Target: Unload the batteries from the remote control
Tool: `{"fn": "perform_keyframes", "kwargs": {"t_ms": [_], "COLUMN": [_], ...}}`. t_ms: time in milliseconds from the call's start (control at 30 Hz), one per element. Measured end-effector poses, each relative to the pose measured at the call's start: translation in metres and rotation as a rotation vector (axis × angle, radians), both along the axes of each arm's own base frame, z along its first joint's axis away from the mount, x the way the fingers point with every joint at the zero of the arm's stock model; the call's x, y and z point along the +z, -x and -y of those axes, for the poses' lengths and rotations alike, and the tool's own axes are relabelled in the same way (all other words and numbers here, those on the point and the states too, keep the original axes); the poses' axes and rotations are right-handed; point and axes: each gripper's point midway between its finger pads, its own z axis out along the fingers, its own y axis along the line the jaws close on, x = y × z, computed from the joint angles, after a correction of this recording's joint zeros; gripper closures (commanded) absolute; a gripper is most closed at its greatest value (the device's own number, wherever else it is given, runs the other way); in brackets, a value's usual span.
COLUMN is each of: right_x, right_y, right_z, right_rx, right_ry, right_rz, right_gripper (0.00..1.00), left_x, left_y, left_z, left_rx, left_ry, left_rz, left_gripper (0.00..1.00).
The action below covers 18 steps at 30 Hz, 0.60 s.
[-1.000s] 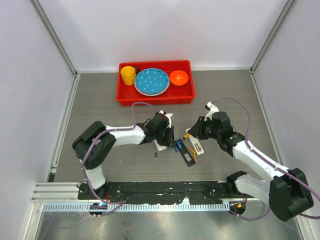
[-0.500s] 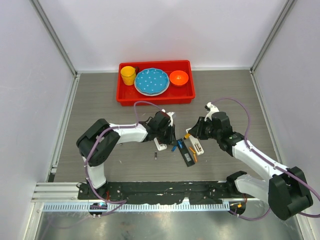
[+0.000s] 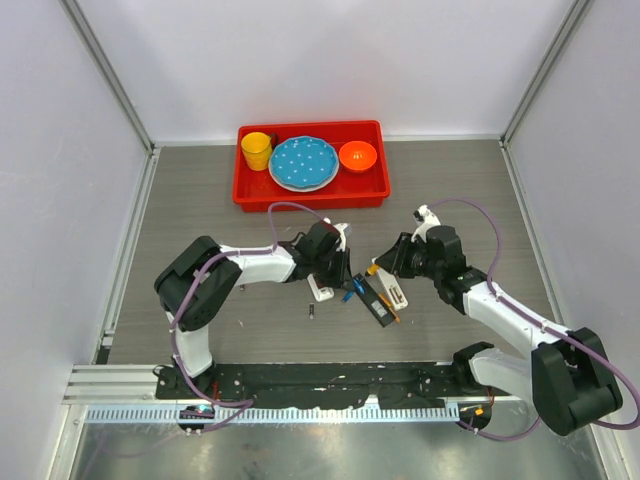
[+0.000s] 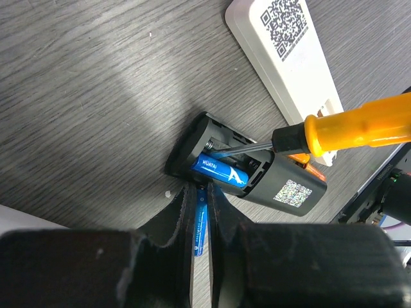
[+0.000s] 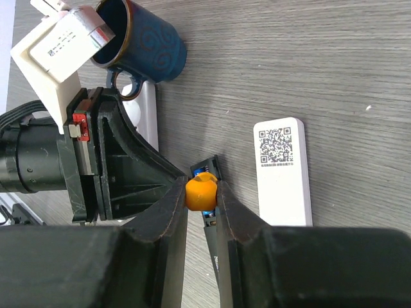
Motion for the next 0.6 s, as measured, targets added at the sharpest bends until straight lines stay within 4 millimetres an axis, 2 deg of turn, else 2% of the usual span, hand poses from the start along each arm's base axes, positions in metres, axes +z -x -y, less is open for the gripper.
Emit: {"fn": "perform_keyframes", "kwargs": {"t_ms": [267, 367, 600], "right_x": [0.0018, 0.0079, 0.0056], "right_y": [0.0026, 0.0059, 0.0081], "right_z": [-0.0021, -0.0058, -0.0043], "right_rx": [0.005, 0.021, 0.018], "right_ry": [-0.025, -0.049, -0.043], "right_rz": [-0.016, -0.012, -0.026], "right_gripper": [0.99, 0.99, 0.99], "left_x": [-0.0001, 0.0003, 0.0003], "left_y": [-0.0016, -0.0038, -0.0068], "left_z": [0.0008, 0.0012, -0.0001], "left_rx": [0.018, 0.024, 0.037], "left_ry": [-0.002, -0.005, -0.02], "left_rz": [-0.007, 0.001, 0.011], "left_gripper": [0.86, 0.84, 0.82]}}
